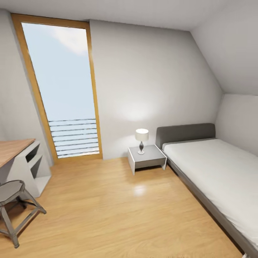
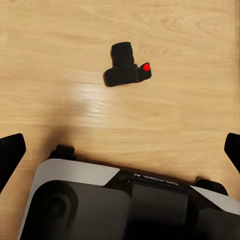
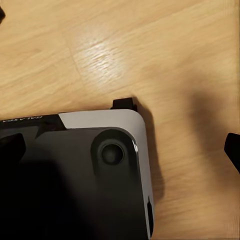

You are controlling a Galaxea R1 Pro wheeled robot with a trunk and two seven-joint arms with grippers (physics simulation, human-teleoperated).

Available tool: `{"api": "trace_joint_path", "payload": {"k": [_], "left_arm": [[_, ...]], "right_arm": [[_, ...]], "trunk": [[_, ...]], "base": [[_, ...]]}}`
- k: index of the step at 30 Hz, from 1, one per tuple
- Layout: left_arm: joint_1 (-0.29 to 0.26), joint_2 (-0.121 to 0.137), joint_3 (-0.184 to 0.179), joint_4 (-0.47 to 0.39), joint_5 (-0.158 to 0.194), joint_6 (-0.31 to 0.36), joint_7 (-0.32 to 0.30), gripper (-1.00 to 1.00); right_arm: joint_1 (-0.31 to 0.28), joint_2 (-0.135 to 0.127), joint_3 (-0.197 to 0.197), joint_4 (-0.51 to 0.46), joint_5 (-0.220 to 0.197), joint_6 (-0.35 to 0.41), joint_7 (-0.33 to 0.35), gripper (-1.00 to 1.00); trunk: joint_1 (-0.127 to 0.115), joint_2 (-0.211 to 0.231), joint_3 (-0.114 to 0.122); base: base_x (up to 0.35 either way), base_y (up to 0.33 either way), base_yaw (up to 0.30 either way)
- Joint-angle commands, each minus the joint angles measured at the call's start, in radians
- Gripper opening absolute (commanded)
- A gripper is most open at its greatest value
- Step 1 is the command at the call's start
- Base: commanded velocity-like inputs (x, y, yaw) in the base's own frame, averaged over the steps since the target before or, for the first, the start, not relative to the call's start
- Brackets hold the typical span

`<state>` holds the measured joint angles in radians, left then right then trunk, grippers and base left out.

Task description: Attach the digital camera to the camera tripod in the bedroom.

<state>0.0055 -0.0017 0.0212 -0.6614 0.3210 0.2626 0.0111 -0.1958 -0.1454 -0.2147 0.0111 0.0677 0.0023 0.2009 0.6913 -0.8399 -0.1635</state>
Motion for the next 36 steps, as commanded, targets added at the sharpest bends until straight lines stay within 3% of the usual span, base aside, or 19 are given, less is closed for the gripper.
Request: {"api": "trace_joint_path", "payload": {"k": [1, 12, 22, 36], "left_arm": [[0.001, 0.0, 0.002, -0.003, 0.009, 0.007, 0.001, 1.0], [0.001, 0.003, 0.003, -0.003, 0.01, 0.007, 0.001, 1.0], [0.001, 0.003, 0.003, -0.004, 0.01, 0.007, 0.001, 1.0], [0.001, 0.002, 0.003, -0.007, 0.01, 0.009, 0.0, 1.0]], "right_arm": [[-0.001, 0.0, -0.008, 0.001, 0.008, 0.0, 0.003, 1.0], [-0.002, 0.0, -0.006, 0.001, 0.012, 0.001, 0.005, 1.0], [-0.001, -0.004, -0.005, 0.001, 0.015, 0.002, 0.006, 1.0], [-0.002, -0.002, -0.009, 0.001, 0.095, 0.004, 0.006, 1.0]], "trunk": [[0.0, -0.001, -0.001], [0.0, -0.001, -0.001], [0.0, -0.001, -0.001], [0.0, -0.001, -0.001]], "base": [[0.0, 0.0, -0.296], [0.0, 0.0, -0.28], [0.0, 0.0, -0.055], [0.0, 0.0, -0.002]]}}
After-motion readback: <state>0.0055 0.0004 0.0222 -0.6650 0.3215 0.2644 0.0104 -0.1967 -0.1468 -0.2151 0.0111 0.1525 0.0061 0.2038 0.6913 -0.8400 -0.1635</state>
